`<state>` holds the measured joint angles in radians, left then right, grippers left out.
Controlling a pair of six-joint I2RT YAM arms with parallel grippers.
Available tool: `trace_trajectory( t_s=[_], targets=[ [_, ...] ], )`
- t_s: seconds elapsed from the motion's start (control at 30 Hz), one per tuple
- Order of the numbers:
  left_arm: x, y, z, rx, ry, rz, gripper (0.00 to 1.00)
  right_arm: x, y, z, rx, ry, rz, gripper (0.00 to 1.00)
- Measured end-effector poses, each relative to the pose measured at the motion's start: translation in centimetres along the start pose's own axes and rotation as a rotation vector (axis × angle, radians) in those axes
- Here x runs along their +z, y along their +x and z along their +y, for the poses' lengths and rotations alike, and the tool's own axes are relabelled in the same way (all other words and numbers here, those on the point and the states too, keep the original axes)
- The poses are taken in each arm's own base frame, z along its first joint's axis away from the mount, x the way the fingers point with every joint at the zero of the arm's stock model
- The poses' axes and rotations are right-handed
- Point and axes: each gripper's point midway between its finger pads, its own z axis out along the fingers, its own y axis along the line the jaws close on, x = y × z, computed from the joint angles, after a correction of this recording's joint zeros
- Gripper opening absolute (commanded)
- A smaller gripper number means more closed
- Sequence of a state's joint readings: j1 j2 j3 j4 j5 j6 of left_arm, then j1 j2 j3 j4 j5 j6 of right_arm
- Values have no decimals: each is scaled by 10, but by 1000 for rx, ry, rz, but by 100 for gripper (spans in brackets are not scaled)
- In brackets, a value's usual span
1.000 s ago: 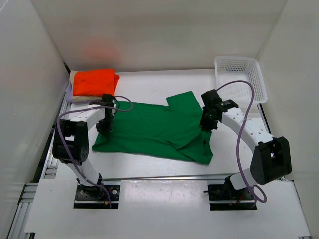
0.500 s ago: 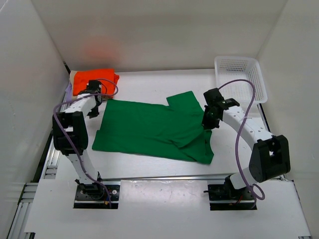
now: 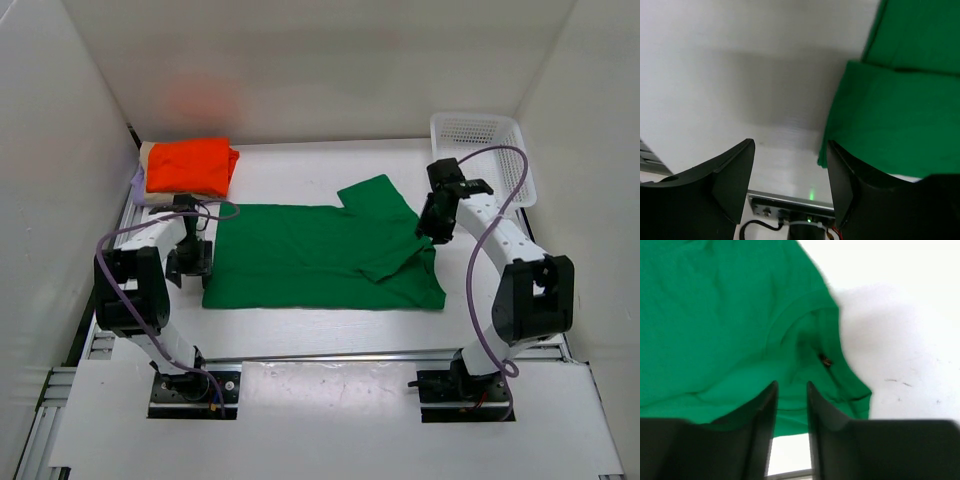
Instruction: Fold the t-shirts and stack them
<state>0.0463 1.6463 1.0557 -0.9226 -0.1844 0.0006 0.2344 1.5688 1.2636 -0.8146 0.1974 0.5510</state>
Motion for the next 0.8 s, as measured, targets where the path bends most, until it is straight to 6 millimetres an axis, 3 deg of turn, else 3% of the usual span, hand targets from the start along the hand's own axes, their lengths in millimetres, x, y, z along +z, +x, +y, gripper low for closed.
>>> trace_trajectory(
  t_s=[0.1, 0.23, 0.43, 0.53, 0.6, 0.67, 0.73, 0.77, 0.8],
  targets=[
    [5, 16, -9, 5, 54, 64, 71, 9, -1, 9, -23, -27, 37, 59],
    [4, 19, -19, -3, 117, 74, 72, 10, 8, 11, -38, -46, 61, 63],
    [9, 35, -31, -7, 183, 119, 72, -10, 55, -25, 23, -25, 61, 63],
    [15, 47, -34, -4, 194, 155, 72, -4, 88, -47, 60, 5, 108, 63],
    [19, 50, -35, -4, 198, 172, 66, 7, 110, -60, 85, 31, 164, 63],
    [21, 50, -36, -7, 198, 182, 51, 17, 128, -70, 117, 54, 220, 64],
    [21, 50, -37, -7, 202, 182, 40, 25, 135, -75, 140, 64, 248, 64],
    [21, 50, -37, -7, 205, 183, 28, 30, 137, -75, 150, 62, 258, 62],
    [21, 50, -38, -10, 210, 185, 22, 34, 138, -75, 158, 61, 267, 60]
  ],
)
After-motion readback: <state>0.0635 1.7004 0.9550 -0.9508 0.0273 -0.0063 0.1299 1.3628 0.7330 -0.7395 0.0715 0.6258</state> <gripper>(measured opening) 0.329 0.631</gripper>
